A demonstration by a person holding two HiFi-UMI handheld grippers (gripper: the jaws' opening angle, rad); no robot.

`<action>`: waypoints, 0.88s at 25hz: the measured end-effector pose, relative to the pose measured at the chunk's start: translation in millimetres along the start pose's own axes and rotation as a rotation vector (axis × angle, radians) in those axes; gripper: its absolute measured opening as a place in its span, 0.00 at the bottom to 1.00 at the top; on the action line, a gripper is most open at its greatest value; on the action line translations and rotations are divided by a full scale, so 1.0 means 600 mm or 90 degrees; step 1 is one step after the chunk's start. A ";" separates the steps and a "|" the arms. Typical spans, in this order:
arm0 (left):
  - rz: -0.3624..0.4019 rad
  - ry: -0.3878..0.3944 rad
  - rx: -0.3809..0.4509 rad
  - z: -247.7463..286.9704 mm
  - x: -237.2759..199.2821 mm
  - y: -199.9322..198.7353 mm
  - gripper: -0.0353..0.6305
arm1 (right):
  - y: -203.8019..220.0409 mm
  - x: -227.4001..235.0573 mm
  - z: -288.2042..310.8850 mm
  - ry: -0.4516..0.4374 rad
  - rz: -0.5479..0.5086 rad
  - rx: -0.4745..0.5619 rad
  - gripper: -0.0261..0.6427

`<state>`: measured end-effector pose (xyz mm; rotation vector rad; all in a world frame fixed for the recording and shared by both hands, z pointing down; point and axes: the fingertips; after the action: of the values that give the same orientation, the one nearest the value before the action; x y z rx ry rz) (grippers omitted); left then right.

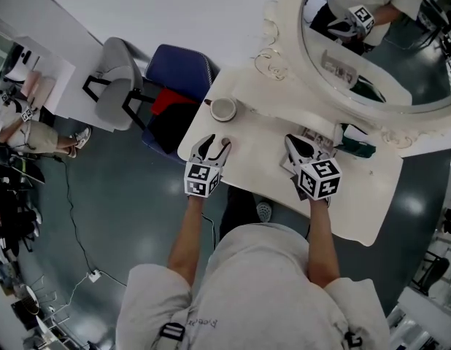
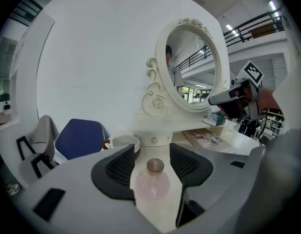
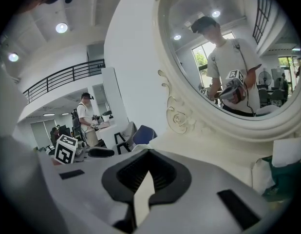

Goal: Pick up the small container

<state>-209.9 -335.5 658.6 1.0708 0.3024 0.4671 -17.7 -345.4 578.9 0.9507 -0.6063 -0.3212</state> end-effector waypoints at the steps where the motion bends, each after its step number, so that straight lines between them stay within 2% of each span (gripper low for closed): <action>1: 0.004 0.001 -0.001 0.003 -0.001 0.004 0.42 | 0.001 0.004 -0.001 0.008 0.001 -0.001 0.05; 6: 0.011 0.003 -0.011 0.016 -0.004 0.030 0.42 | 0.003 0.017 0.008 0.027 0.009 0.002 0.05; 13: 0.011 0.010 -0.016 0.052 0.006 0.064 0.42 | 0.013 0.007 0.021 0.025 -0.004 -0.015 0.05; 17: 0.015 0.003 -0.024 0.069 0.014 0.070 0.42 | 0.017 0.007 0.022 0.035 -0.039 -0.025 0.05; 22: 0.005 -0.028 -0.007 0.079 0.010 0.074 0.34 | 0.020 0.008 0.028 0.033 -0.041 -0.026 0.05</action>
<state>-193.0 -351.0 719.8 1.0701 0.2564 0.4510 -24.2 -352.5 598.2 0.9380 -0.5212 -0.3644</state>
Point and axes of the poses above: the fingertips, and each gripper's own axes: z forward along the fingers, x to its right, y out of its underside, and after that the axes turned 5 degrees about z, right-handed
